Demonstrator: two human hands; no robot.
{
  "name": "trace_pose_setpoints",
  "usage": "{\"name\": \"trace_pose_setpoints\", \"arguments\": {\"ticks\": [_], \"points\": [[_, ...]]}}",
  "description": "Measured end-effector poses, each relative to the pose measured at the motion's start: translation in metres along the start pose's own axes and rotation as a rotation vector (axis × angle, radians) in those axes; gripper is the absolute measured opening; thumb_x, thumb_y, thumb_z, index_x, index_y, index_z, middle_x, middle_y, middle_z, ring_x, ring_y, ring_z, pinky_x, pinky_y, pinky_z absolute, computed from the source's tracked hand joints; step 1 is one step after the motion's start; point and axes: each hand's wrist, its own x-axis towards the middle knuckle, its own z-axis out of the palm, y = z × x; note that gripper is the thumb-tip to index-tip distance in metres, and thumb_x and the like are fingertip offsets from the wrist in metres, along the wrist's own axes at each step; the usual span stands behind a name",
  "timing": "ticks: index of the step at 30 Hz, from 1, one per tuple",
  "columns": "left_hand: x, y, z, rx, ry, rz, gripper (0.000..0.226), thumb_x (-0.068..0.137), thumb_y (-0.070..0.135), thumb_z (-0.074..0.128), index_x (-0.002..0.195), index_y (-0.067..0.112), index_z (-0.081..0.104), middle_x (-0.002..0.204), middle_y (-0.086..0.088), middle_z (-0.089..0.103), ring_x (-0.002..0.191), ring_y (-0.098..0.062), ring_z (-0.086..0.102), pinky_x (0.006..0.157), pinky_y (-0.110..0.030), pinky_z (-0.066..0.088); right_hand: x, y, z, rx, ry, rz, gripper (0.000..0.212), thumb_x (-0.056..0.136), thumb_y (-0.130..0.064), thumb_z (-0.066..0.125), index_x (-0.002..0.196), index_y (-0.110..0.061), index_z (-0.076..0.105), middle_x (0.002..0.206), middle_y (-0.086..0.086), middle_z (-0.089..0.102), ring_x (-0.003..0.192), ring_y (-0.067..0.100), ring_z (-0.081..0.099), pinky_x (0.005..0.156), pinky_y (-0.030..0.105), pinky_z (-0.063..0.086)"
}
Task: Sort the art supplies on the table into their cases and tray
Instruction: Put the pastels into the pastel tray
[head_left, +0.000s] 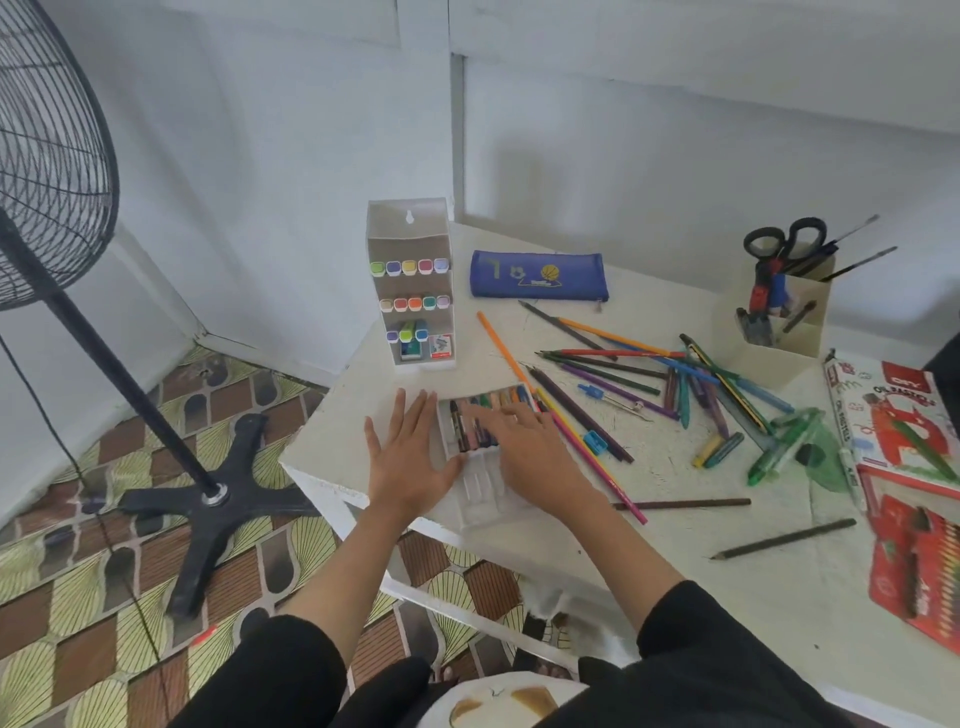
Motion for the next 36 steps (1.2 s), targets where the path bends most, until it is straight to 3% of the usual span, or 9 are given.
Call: {"name": "trace_pose_setpoints", "arguments": {"ticks": [4,8,12,15,22,29,33,36], "points": [[0.000,0.001,0.000,-0.001,0.003,0.000,0.098,0.069,0.075,0.009,0.153,0.024,0.005,0.160,0.012,0.002,0.145,-0.009,-0.015,0.113,-0.052,-0.014,-0.016,0.040,-0.018,-0.021,0.201,0.130,0.067,0.071,0.015,0.056,0.127,-0.021,0.052,0.117,0.002,0.063,0.108,0.028,0.054,0.080,0.043,0.046],[0.000,0.001,0.001,-0.040,0.026,0.009,0.098,0.070,0.075,0.013,0.153,0.022,0.012,0.160,0.009,0.008,0.147,-0.011,-0.007,0.114,-0.053,-0.010,-0.048,0.091,-0.043,-0.052,0.343,0.443,0.044,0.078,0.003,0.062,0.119,-0.013,0.060,0.111,0.009,0.066,0.104,0.035,0.055,0.080,0.048,0.049],[0.000,0.001,0.001,-0.030,0.021,0.000,0.098,0.070,0.075,0.012,0.153,0.023,0.010,0.160,0.009,0.007,0.147,-0.011,-0.005,0.114,-0.052,-0.010,-0.083,0.131,-0.062,-0.109,0.248,0.801,0.051,0.083,-0.019,0.065,0.132,-0.015,0.049,0.127,0.012,0.056,0.115,0.035,0.043,0.092,0.051,0.039],[0.000,0.002,-0.002,-0.030,0.000,-0.021,0.091,0.075,0.070,0.022,0.153,0.024,0.007,0.160,0.010,0.005,0.147,-0.010,-0.005,0.115,-0.052,-0.010,-0.103,0.143,-0.072,-0.152,0.184,0.936,0.056,0.084,-0.029,0.067,0.134,-0.020,0.044,0.131,0.011,0.052,0.121,0.035,0.036,0.094,0.053,0.036],[-0.001,0.004,-0.006,-0.030,-0.014,-0.042,0.081,0.091,0.056,0.045,0.153,0.025,0.003,0.160,0.010,0.002,0.146,-0.008,-0.007,0.115,-0.052,-0.009,-0.112,0.147,-0.075,-0.112,0.139,0.988,0.059,0.085,-0.035,0.066,0.137,-0.022,0.042,0.128,0.014,0.055,0.125,0.030,0.032,0.096,0.050,0.031],[-0.001,0.005,-0.005,-0.025,-0.021,-0.045,0.080,0.091,0.057,0.043,0.153,0.025,0.003,0.160,0.010,0.003,0.146,-0.008,-0.007,0.116,-0.051,-0.009,-0.114,0.149,-0.075,-0.120,0.203,0.943,0.067,0.076,-0.033,0.076,0.134,-0.024,0.045,0.128,0.011,0.053,0.120,0.033,0.037,0.091,0.051,0.035],[-0.001,0.004,-0.005,-0.029,-0.017,-0.038,0.082,0.085,0.063,0.032,0.153,0.025,0.006,0.160,0.010,0.005,0.147,-0.008,-0.005,0.115,-0.052,-0.008,-0.117,0.148,-0.072,-0.070,0.398,0.847,0.061,0.070,-0.015,0.081,0.125,-0.011,0.055,0.116,0.019,0.054,0.108,0.038,0.046,0.086,0.051,0.040],[-0.001,0.005,-0.005,-0.042,-0.012,-0.035,0.087,0.079,0.065,0.029,0.153,0.024,0.007,0.160,0.010,0.006,0.147,-0.009,-0.004,0.116,-0.052,-0.008,-0.118,0.144,-0.076,0.076,0.514,0.779,0.050,0.073,0.001,0.075,0.119,-0.005,0.058,0.111,0.018,0.053,0.093,0.032,0.056,0.079,0.036,0.043]]}}
